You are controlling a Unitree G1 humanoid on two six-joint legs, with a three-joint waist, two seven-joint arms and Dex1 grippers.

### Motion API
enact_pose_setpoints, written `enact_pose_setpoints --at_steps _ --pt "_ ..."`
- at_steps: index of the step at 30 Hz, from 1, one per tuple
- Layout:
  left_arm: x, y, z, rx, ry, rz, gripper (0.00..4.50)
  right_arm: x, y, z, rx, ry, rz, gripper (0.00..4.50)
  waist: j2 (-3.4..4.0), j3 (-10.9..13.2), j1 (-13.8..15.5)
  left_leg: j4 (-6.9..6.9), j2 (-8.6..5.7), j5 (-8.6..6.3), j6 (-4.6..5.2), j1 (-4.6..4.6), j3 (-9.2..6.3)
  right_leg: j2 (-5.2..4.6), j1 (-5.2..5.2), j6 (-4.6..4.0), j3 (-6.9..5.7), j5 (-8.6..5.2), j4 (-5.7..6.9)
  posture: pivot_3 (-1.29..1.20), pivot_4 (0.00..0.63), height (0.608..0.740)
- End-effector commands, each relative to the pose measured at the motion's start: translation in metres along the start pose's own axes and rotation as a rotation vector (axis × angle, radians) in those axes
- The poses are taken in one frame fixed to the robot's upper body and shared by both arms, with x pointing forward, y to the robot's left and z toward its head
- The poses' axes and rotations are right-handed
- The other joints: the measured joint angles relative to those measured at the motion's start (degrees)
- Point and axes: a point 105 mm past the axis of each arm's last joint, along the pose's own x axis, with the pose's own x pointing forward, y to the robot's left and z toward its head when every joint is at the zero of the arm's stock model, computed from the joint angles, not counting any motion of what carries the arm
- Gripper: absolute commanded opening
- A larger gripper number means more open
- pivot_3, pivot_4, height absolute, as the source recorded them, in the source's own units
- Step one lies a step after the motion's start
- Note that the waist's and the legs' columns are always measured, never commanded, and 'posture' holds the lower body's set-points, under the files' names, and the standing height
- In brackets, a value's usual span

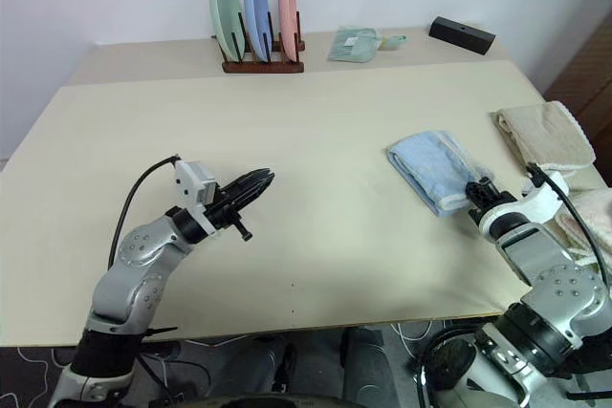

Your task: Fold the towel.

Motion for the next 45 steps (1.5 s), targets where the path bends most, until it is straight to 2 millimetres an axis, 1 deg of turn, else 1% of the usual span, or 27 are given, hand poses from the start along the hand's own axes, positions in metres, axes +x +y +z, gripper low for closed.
enact_pose_setpoints --at_steps 1,3,7,10,13,14,16,20,23,25,27,28,30,32,34,35,36,38,39,41,43,45 --pt "0.004 -0.003 0.008 0.028 -0.035 -0.025 0.4 -0.012 0.002 0.029 0.066 -0.155 -0.006 0.04 0.0 0.0 0.02 0.0 -0.01 0.02 -0.04 0.0 0.0 0.0 0.0 0.0 0.0 0.0 0.0 0.0 0.15 0.735" --pt "0.005 -0.003 0.007 0.03 -0.033 -0.034 0.4 -0.015 -0.004 0.034 0.085 -0.192 -0.047 0.04 0.01 0.0 -0.03 0.0 -0.01 0.05 -0.08 0.0 0.0 0.0 0.0 0.0 0.0 0.0 -0.01 0.0 0.15 0.735" --pt "0.006 -0.002 0.008 0.027 -0.034 -0.04 0.4 -0.021 -0.02 0.043 0.204 -0.262 -0.122 0.04 0.01 0.0 -0.08 0.0 -0.01 0.03 -0.04 0.01 0.0 0.01 0.01 0.0 0.0 0.0 0.0 0.0 0.15 0.735" --pt "0.008 -0.002 0.01 0.027 -0.037 -0.043 0.4 -0.023 -0.02 0.041 0.247 -0.264 -0.122 0.04 0.03 0.0 -0.14 0.0 0.0 0.01 0.0 0.01 0.01 0.01 0.01 0.0 0.01 0.0 0.01 0.0 0.15 0.735" --pt "0.011 -0.003 0.014 0.028 -0.041 -0.05 0.4 -0.021 -0.016 0.029 0.178 -0.197 -0.14 0.04 0.03 0.0 -0.2 -0.01 0.01 -0.02 0.04 0.02 0.0 0.02 0.01 0.0 0.01 0.0 0.02 0.0 0.15 0.735" --pt "0.012 -0.004 0.015 0.03 -0.041 -0.053 0.4 -0.021 -0.011 0.03 0.175 -0.192 -0.108 0.33 0.03 0.0 -0.21 -0.01 0.02 -0.03 0.07 0.02 0.0 0.02 0.01 0.0 0.01 0.0 0.02 0.0 0.15 0.735" --pt "0.013 -0.005 0.018 0.029 -0.038 -0.056 0.4 -0.023 -0.002 0.039 0.067 -0.21 -0.083 0.96 0.11 0.01 -0.25 0.0 0.01 -0.03 0.07 0.02 0.04 0.0 0.01 0.0 0.03 0.0 0.01 0.0 0.15 0.735" --pt "0.009 -0.001 0.014 0.038 -0.004 -0.044 0.4 -0.027 0.006 0.057 -0.17 -0.243 -0.111 2.92 0.15 0.01 -0.32 0.0 0.01 -0.06 0.12 0.03 0.1 0.03 0.01 0.02 0.07 -0.01 0.01 0.0 0.15 0.735" --pt "0.004 0.01 0.013 0.044 0.02 -0.004 0.4 -0.031 0.012 0.068 -0.363 -0.251 -0.107 2.92 0.15 0.01 -0.23 0.0 0.01 -0.04 0.09 0.03 0.09 0.03 0.02 0.02 0.05 -0.01 0.0 0.0 0.15 0.735" --pt "-0.001 0.021 0.012 0.044 0.039 0.037 0.4 -0.035 0.022 0.073 -0.499 -0.249 -0.07 2.92 0.14 0.02 -0.16 0.01 0.01 -0.03 0.08 0.03 0.1 0.03 0.03 0.03 0.05 -0.02 0.0 0.0 0.15 0.735" --pt "-0.007 0.03 0.01 0.049 0.053 0.067 0.4 -0.037 0.026 0.071 -0.594 -0.208 -0.044 2.92 0.14 0.02 -0.13 0.01 0.01 -0.03 0.08 0.04 0.1 0.03 0.03 0.03 0.05 -0.02 0.0 0.0 0.15 0.735" --pt "-0.009 0.033 0.009 0.056 0.06 0.079 0.4 -0.037 0.024 0.07 -0.64 -0.183 -0.054 2.92 0.14 0.02 -0.14 0.0 0.02 -0.04 0.08 0.05 0.11 0.04 0.03 0.03 0.05 -0.02 0.0 0.0 0.15 0.735" --pt "-0.015 0.041 0.008 0.079 0.074 0.106 0.4 -0.039 0.026 0.071 -0.766 -0.173 -0.05 2.92 0.13 0.02 0.0 0.01 0.03 -0.04 0.08 0.05 0.11 0.04 0.04 0.03 0.05 -0.02 0.0 0.0 0.15 0.735" --pt "-0.02 0.051 0.008 0.098 0.08 0.147 0.4 -0.039 0.033 0.075 -0.898 -0.187 -0.027 2.92 0.1 0.04 0.05 0.03 0.03 -0.01 0.04 0.04 0.11 0.03 0.06 0.04 0.04 -0.02 -0.02 0.0 0.15 0.735" --pt "-0.026 0.064 0.01 0.129 0.085 0.197 0.4 -0.037 0.052 0.065 -1.034 -0.171 0.086 2.92 0.08 0.05 0.02 0.03 0.02 0.01 0.0 0.05 0.14 0.02 0.06 0.05 0.02 -0.02 -0.02 0.0 0.15 0.735" --pt "-0.03 0.071 0.011 0.14 0.086 0.221 0.4 -0.037 0.067 0.053 -1.119 -0.152 0.186 2.92 0.08 0.05 -0.07 0.03 0.02 0.03 -0.03 0.05 0.13 0.03 0.06 0.05 0.01 -0.02 -0.02 0.0 0.15 0.735" --pt "-0.032 0.075 0.012 0.15 0.086 0.237 0.4 -0.038 0.076 0.043 -1.179 -0.133 0.27 2.92 0.09 0.06 -0.17 0.02 0.03 0.05 -0.08 0.07 0.13 0.05 0.05 0.06 0.01 -0.03 -0.02 0.0 0.15 0.735" --pt "-0.038 0.081 0.014 0.16 0.091 0.263 0.4 -0.04 0.095 0.023 -1.253 -0.102 0.44 2.92 0.01 0.09 -0.14 -0.01 0.08 0.08 -0.14 0.07 0.13 0.07 0.05 0.07 -0.01 -0.03 -0.03 0.0 0.15 0.735" --pt "-0.043 0.085 0.013 0.165 0.099 0.274 0.4 -0.04 0.104 0.012 -1.262 -0.091 0.523 2.92 -0.03 0.11 -0.13 0.0 0.08 0.08 -0.14 0.07 0.13 0.07 0.05 0.07 -0.03 -0.03 -0.04 0.0 0.15 0.735" --pt "-0.051 0.087 0.01 0.177 0.126 0.286 0.4 -0.04 0.112 -0.003 -1.265 -0.059 0.639 2.92 -0.07 0.13 -0.04 0.01 0.07 0.08 -0.15 0.06 0.13 0.05 0.06 0.08 -0.03 -0.03 -0.05 0.0 0.15 0.735" --pt "-0.06 0.086 0.006 0.188 0.158 0.292 0.4 -0.037 0.116 -0.021 -1.286 -0.008 0.732 2.92 -0.06 0.13 0.01 0.02 0.05 0.08 -0.14 0.04 0.13 0.04 0.06 0.09 -0.03 -0.02 -0.09 0.0 0.15 0.735" --pt "-0.065 0.083 0.003 0.187 0.172 0.295 0.4 -0.034 0.117 -0.031 -1.284 0.021 0.783 2.92 -0.07 0.13 0.04 0.02 0.05 0.06 -0.13 0.04 0.13 0.04 0.06 0.09 -0.03 -0.02 -0.13 0.0 0.15 0.735"
